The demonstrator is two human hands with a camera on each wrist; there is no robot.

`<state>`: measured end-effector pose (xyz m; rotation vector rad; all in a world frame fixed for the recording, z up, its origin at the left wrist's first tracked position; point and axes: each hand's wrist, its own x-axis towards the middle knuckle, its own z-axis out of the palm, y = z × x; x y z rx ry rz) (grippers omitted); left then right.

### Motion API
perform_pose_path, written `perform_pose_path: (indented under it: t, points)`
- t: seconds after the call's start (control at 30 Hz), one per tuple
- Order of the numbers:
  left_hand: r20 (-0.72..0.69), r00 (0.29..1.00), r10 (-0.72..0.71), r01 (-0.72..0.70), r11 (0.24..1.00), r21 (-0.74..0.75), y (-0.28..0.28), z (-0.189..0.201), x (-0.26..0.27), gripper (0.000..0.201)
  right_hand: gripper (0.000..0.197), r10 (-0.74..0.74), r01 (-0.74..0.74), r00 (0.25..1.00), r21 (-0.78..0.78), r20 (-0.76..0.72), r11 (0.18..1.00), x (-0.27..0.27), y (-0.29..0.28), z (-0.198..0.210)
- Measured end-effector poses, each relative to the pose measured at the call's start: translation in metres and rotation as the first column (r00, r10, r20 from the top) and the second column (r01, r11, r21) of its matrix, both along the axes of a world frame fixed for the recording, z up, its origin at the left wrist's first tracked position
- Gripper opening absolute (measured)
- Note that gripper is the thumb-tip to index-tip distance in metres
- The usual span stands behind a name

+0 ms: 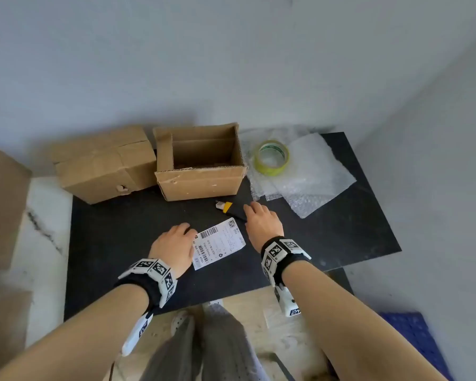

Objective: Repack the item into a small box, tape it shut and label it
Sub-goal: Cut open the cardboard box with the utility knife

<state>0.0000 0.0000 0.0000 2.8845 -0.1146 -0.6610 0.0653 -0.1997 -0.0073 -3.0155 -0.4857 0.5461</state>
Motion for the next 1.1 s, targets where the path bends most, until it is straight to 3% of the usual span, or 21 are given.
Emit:
perform_pose_path:
  t: [0.3, 0.5, 0.63, 0.73, 0.9, 1.1]
  points:
    - [-0.014, 0.998, 0.059, -0.060, 0.998, -0.009, 0.001, -0.012, -0.006, 0.041, 0.062, -0.006, 0.004, 1.000, -0.058, -0.019, 0.998, 0.015, -0.003, -0.011]
    - [-0.004, 0.997, 0.080, -0.080, 0.996, -0.027, 0.005, -0.011, -0.013, 0.038, 0.054, 0.032, -0.035, 0.998, -0.059, -0.045, 0.998, 0.010, -0.002, -0.002]
    - [0.029, 0.995, 0.096, -0.095, 0.995, -0.042, 0.010, 0.000, -0.019, 0.037, 0.050, -0.009, 0.021, 0.988, 0.079, -0.153, 0.997, 0.003, 0.003, 0.021]
    - [0.083, 0.992, 0.097, -0.094, 0.994, -0.047, 0.014, 0.012, -0.028, 0.037, 0.055, 0.044, -0.006, 0.964, 0.144, -0.262, 0.990, -0.008, 0.013, 0.045]
    - [0.155, 0.986, 0.059, -0.059, 0.998, -0.003, 0.031, 0.035, -0.043, 0.036, 0.059, 0.101, -0.036, 0.953, 0.225, -0.285, 0.974, -0.021, 0.050, 0.083]
    - [0.232, 0.966, 0.113, -0.117, 0.993, 0.003, 0.073, 0.065, -0.052, 0.034, 0.056, 0.053, 0.108, 0.925, 0.395, -0.377, 0.912, -0.024, 0.102, 0.121]
